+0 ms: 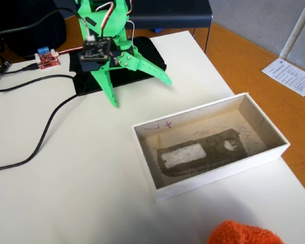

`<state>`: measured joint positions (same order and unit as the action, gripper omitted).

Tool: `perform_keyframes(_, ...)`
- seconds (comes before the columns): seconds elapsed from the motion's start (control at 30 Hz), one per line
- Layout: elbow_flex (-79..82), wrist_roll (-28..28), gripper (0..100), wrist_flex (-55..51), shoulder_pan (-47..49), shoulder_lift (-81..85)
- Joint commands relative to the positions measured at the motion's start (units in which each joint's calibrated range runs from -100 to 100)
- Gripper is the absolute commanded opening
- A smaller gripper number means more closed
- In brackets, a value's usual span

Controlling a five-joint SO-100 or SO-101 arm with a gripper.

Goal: Remove orange objects from table

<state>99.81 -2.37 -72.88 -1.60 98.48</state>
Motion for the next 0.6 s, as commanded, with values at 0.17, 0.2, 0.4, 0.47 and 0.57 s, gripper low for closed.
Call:
perform_keyframes(0.17,-31.0,-6.8,58,14.1,-2.2,-19.5)
perform_keyframes(0.2,-38.5,-6.4,58,15.1,-2.4,-25.5)
perform_keyframes(0.4,-88.6,-3.4,58,13.7,-1.2,-66.6)
perform_keyframes(0.47,-105.3,-1.6,58,14.1,0.1,-81.3)
perform_keyframes(0.57,-124.7,-1.0,58,17.0,1.2,-99.4)
